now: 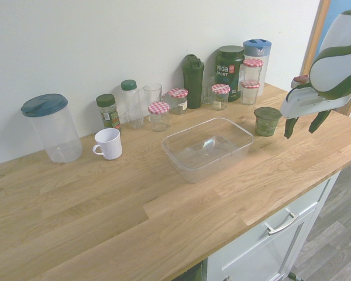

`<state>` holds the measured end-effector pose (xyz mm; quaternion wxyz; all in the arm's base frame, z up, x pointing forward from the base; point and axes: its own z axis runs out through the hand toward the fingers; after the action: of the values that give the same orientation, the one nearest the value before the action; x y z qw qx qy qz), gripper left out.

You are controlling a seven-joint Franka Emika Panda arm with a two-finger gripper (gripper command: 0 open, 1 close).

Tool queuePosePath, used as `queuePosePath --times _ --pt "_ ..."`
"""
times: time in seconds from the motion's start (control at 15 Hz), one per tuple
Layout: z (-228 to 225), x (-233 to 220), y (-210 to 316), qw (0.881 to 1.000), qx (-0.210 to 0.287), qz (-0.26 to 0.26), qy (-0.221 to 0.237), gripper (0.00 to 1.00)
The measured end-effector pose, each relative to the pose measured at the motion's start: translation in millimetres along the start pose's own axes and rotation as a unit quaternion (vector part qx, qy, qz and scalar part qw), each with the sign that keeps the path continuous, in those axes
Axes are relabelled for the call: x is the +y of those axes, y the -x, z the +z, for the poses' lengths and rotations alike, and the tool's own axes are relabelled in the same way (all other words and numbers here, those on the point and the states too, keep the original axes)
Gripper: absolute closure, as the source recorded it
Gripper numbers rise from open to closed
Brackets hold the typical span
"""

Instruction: Put the cereal into the container

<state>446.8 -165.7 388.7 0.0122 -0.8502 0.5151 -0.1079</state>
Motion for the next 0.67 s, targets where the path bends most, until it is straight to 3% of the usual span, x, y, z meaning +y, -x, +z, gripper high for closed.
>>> queuePosePath --times 0.33,0.67 --pt "41 -25 -18 1.0 0.002 0.013 -0.011 0.0" --pt "53 -42 -32 0.999 0.005 0.029 -0.022 0.0"
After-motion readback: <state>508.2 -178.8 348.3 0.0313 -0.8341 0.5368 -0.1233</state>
